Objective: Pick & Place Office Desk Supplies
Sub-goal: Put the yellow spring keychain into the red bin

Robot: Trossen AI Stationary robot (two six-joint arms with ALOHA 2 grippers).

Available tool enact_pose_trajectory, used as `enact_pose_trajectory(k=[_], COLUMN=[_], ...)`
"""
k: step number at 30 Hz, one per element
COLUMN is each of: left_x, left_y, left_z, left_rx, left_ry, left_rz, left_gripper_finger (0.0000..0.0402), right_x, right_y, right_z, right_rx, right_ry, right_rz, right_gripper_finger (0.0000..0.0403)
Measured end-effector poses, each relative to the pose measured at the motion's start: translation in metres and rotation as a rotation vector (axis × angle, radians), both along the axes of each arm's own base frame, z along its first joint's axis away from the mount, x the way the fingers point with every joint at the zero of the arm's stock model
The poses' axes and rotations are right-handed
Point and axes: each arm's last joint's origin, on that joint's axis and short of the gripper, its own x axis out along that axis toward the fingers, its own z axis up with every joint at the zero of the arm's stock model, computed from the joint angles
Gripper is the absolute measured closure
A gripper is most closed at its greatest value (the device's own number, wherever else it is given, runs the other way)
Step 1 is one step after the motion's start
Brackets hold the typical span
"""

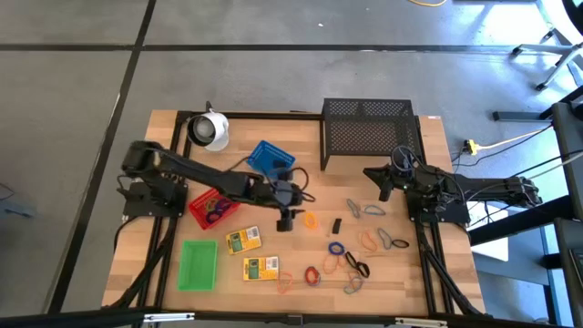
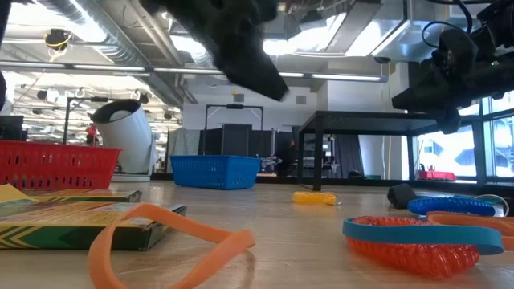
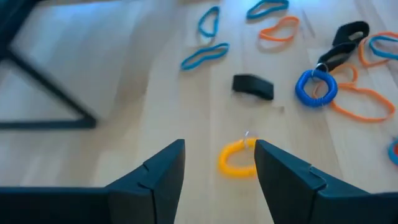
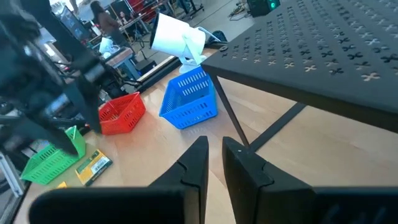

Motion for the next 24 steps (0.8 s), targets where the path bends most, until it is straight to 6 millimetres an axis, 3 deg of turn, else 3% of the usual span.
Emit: enact_pose_trajectory(k=[8,15,20,24], left_x=[0.031,0.043,0.044,0.039], left_y=[-0.007,-0.011,-0.011,-0.010], left_z=[-0.061,-0.104,-0.118,-0.122], left_rx=[-0.123,-0.163,-0.137,-0.111], left_ry=[-0.006,0.091,0.141,0.209], left_rz=[-0.045,-0.084,-0.072,-0.047], left_gripper_finger=[0.0214,0.0218,0.0227,0.0260], right_x=[0.000,0.000,0.000,0.000], right_y=[0.001,0.001,0.001,0.001], right_z=[0.000,-0.001,-0.001,-0.001], right_rx=[0.031,0.046,0.041,0.041], right_ry=[-0.008,-0.007,-0.001,0.000], right_rz=[0.028,0.044,0.045,0.045], right_gripper_finger=[0.0353,0.0353,0.0353,0.0353])
